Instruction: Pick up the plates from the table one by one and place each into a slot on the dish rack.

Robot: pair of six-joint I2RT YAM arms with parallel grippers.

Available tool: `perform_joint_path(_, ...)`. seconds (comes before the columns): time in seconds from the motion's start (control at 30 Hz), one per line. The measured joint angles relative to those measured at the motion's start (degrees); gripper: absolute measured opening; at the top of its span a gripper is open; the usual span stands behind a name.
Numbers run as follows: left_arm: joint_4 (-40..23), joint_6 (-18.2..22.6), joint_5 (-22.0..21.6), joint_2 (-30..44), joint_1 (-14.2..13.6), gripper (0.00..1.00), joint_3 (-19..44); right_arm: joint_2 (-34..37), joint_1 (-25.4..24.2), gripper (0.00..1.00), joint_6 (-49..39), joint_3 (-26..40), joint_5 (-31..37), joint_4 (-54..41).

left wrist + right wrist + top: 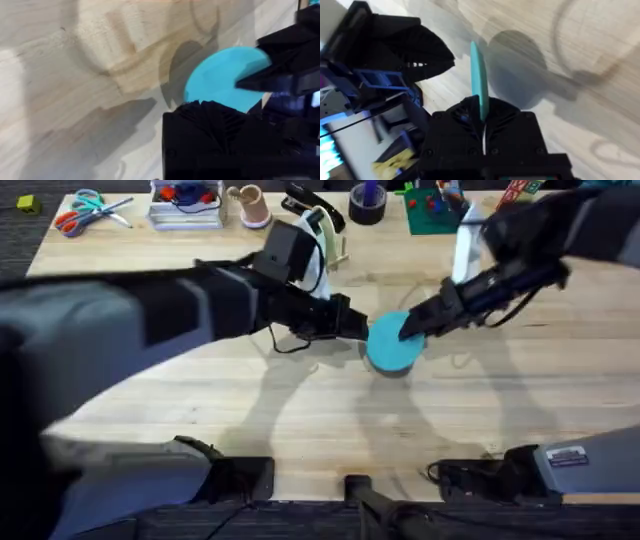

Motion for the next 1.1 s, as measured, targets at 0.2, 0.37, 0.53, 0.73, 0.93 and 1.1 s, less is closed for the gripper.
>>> perform_joint_path(0.2, -6.6, 0.2, -6.5, -10.9, 0.0, 0.041, 0.0, -6.7, 0.0, 0.031, -0.4, 7.0, 4.9, -5.5)
perform_joint_path(0.37, -14.2, 1.9, -12.6, -19.9, 0.0, 0.040, 0.0, -9.8, 0.0, 0.031, -0.5, 12.5, 8.9, -9.4)
perform_joint_path(0.53, -22.5, 5.2, -18.3, -26.3, 0.0, 0.039, 1.2, -11.1, 0.0, 0.031, -0.5, 18.9, 12.8, -13.5)
perform_joint_path(0.73, -33.0, 8.9, -25.5, -31.1, 0.0, 0.039, 6.4, -11.3, 0.0, 0.031, -0.3, 26.2, 17.6, -18.4)
perform_joint_path(0.93, -41.6, 12.2, -31.5, -32.0, 0.0, 0.039, 13.3, -11.3, 0.0, 0.031, -0.4, 31.9, 22.1, -21.4)
perform_joint_path(1.1, -47.2, 14.0, -36.3, -32.0, 0.0, 0.039, 18.8, -11.3, 0.0, 0.031, -0.4, 35.5, 24.0, -23.2)
